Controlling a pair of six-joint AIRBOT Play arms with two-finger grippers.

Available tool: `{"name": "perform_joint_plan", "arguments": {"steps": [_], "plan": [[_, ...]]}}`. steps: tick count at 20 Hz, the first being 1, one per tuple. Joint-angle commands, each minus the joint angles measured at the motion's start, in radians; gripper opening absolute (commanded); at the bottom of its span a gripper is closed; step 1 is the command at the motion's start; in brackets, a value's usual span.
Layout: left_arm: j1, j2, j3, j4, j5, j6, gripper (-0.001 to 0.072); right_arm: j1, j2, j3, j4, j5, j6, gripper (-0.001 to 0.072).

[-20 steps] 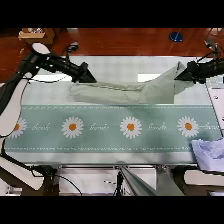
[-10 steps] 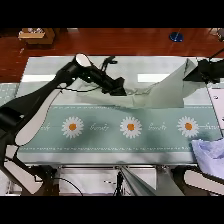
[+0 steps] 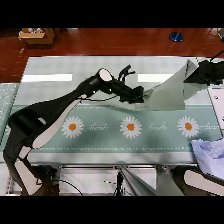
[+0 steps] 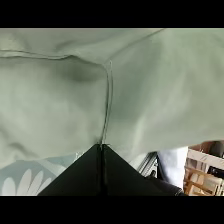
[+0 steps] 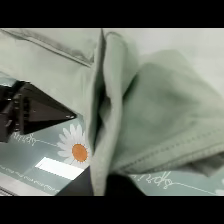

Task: Fold the shirts.

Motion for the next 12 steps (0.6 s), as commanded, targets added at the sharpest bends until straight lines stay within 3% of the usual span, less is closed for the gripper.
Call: {"name": "perform_joint_plan", "arguments": {"steps": [1, 10, 12], "plan": [[-0.040, -0.052, 0.000, -0.032, 0.053, -0.002, 0.0024, 0.034, 0.001, 0.001, -0.005, 0.004, 0.006, 0.0019], [-0.083, -0.146, 0.000, -0.107, 0.119, -0.037, 0.0024, 0.087, 0.002, 0.001, 0.001, 0.007, 0.032, 0.0019], [-0.050, -0.105, 0.000, -0.100, 0.114, 0.008, 0.0022, 0.087, 0.002, 0.001, -0.006, 0.008, 0.038, 0.0019]]}}
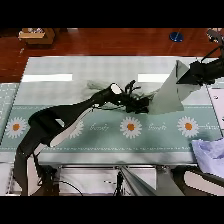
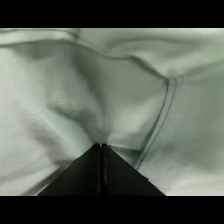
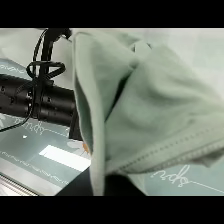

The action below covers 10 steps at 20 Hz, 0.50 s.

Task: Fold the shirts.

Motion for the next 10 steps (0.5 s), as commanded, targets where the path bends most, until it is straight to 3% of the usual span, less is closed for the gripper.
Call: {"name": "perform_joint_plan", "arguments": {"steps": [1, 5, 10], "plan": [[0.046, 0.060, 0.000, 0.010, 0.012, 0.055, 0.0022, 0.005, 0.000, 0.001, -0.015, 0.001, 0.012, 0.0019], [0.212, 0.307, 0.000, 0.265, -0.037, 0.065, 0.0022, 0.102, -0.004, 0.001, -0.116, -0.076, 0.044, 0.0019], [0.542, 0.625, 0.000, 0.510, -0.273, 0.113, 0.0023, 0.338, -0.064, 0.001, -0.129, -0.326, 0.141, 0.0019]]}}
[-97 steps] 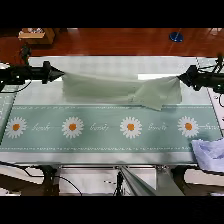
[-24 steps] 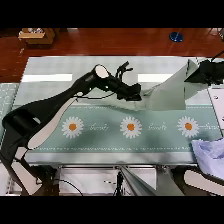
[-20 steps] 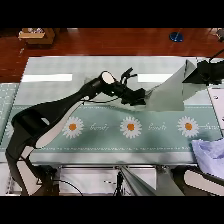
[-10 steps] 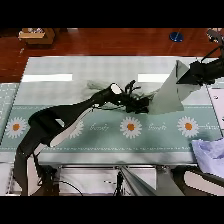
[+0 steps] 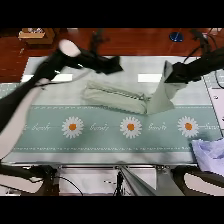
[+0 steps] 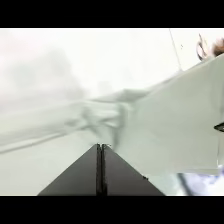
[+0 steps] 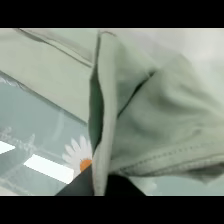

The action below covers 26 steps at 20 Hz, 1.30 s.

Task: Fold the shirts.

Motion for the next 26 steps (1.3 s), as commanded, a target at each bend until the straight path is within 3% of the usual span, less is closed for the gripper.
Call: {"name": "perform_joint_plan", "arguments": {"steps": [1, 5, 8, 9, 11, 12, 13, 17, 22, 24, 26], "plan": [[0.239, 0.209, 0.000, 0.190, -0.183, 0.024, 0.0023, 0.171, -0.053, 0.001, -0.020, -0.205, 0.080, 0.0019], [0.473, 0.347, 0.000, 0.198, -0.325, 0.051, 0.0023, 0.366, -0.170, 0.001, -0.015, -0.444, 0.167, 0.0019], [0.534, 0.374, 0.000, 0.199, -0.401, 0.076, 0.0024, 0.478, -0.270, 0.001, 0.104, -0.632, 0.217, 0.0020], [0.536, 0.374, -0.004, 0.198, -0.419, 0.076, 0.0024, 0.512, -0.303, 0.001, 0.167, -0.698, 0.217, 0.0063], [0.521, 0.375, -0.034, 0.198, -0.419, 0.076, 0.0024, 0.563, -0.352, 0.001, 0.286, -0.810, 0.214, 0.0477], [0.511, 0.375, -0.058, 0.198, -0.419, 0.077, 0.0024, 0.572, -0.359, 0.001, 0.322, -0.842, 0.200, 0.0531], [0.503, 0.375, -0.088, 0.198, -0.419, 0.090, 0.0024, 0.570, -0.356, 0.002, 0.336, -0.848, 0.180, 0.0531], [0.494, 0.373, -0.211, 0.199, -0.398, 0.111, 0.0024, 0.445, -0.267, 0.002, 0.235, -0.690, 0.145, 0.0529], [0.494, 0.356, -0.291, 0.225, -0.362, 0.134, 0.0037, 0.108, -0.094, 0.002, -0.146, -0.220, 0.149, 0.0518], [0.496, 0.341, -0.291, 0.244, -0.361, 0.153, 0.0178, -0.036, -0.075, -0.033, -0.286, -0.027, 0.137, 0.0518], [0.496, 0.326, -0.291, 0.266, -0.354, 0.152, 0.0290, -0.136, -0.072, -0.159, -0.201, 0.004, 0.087, 0.0573]]}}
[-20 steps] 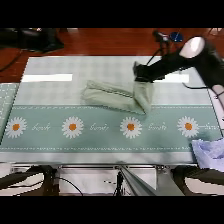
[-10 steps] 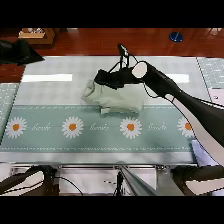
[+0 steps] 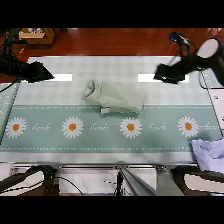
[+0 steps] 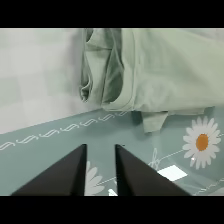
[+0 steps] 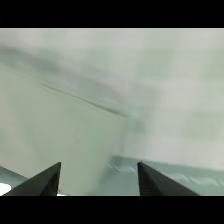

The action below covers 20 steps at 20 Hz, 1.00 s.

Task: Fold the shirts.

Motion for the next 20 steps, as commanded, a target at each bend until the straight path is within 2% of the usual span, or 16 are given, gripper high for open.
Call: {"name": "perform_joint_plan", "arguments": {"steps": [1, 3, 5, 7, 12, 15, 16, 18, 19, 20], "plan": [[0.001, -0.023, -0.011, 0.042, 0.008, 0.011, 0.0290, -0.179, 0.028, -0.170, 0.042, 0.156, -0.073, 0.0588], [0.001, -0.032, -0.011, 0.071, 0.007, 0.011, 0.0290, -0.186, 0.028, -0.315, 0.220, -0.003, -0.140, 0.0588], [0.001, -0.033, -0.011, 0.101, 0.003, 0.011, 0.0290, -0.166, 0.028, -0.420, 0.361, -0.196, -0.164, 0.0588], [0.001, -0.033, -0.011, 0.113, -0.004, 0.011, 0.0290, -0.139, 0.010, -0.472, 0.471, -0.318, -0.189, 0.0588], [0.001, -0.035, -0.011, 0.114, -0.004, 0.011, 0.0290, -0.011, -0.140, -0.478, 0.743, -0.409, -0.320, 0.0587], [0.001, -0.035, -0.011, 0.113, -0.012, 0.011, 0.0289, 0.053, -0.204, -0.478, 0.841, -0.431, -0.326, 0.0573], [0.001, -0.035, -0.011, 0.113, -0.016, 0.011, 0.0289, 0.058, -0.208, -0.477, 0.855, -0.431, -0.341, 0.0487], [0.001, -0.035, -0.011, 0.114, -0.019, 0.011, 0.0289, 0.039, -0.187, -0.477, 0.885, -0.404, -0.385, 0.0124], [0.001, -0.035, -0.011, 0.114, -0.019, 0.011, 0.0289, 0.014, -0.163, -0.473, 0.886, -0.370, -0.397, 0.0046], [0.001, -0.035, -0.011, 0.114, -0.019, 0.011, 0.0289, -0.018, -0.128, -0.460, 0.873, -0.321, -0.416, 0.0029]]}}
